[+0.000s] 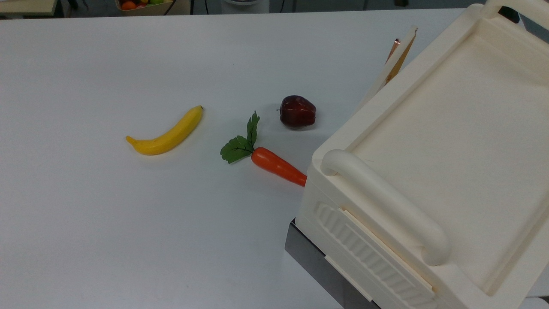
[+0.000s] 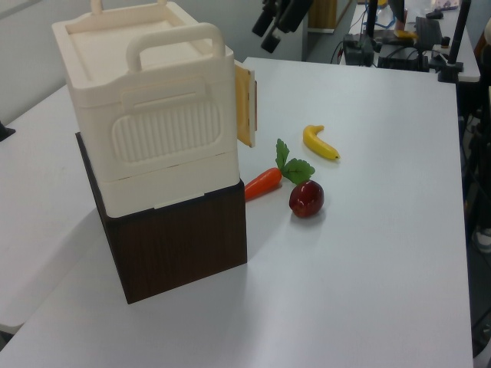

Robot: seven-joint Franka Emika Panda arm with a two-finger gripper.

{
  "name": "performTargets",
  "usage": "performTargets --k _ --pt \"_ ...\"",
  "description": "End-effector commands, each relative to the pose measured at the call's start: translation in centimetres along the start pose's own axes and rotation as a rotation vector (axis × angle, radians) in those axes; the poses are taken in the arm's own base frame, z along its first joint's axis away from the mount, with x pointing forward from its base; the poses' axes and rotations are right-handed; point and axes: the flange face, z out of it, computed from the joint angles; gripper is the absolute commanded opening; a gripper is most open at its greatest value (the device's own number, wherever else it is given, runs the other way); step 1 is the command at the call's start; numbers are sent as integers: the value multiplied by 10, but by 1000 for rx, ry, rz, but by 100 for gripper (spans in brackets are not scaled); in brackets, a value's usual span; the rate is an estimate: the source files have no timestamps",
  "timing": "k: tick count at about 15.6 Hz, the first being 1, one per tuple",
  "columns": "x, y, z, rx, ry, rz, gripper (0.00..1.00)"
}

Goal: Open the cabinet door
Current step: 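Swing the door open on its hinge, pulling it away from the cabinet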

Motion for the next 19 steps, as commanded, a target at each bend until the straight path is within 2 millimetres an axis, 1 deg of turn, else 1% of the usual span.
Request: performTargets --k 1,2,6,10,12,15,16,19 --pt "6 -13 27 11 58 8 100" --pt "7 -13 31 11 72 8 100" --pt "1 -14 43 15 45 10 100" --pt "-13 -11 56 8 -23 20 100" --pt "-18 -4 57 4 -67 33 100" --pt "-26 12 52 -9 -131 57 100" --pt "-27 16 46 -14 -142 77 100" --pt "-37 40 40 -61 -201 155 100"
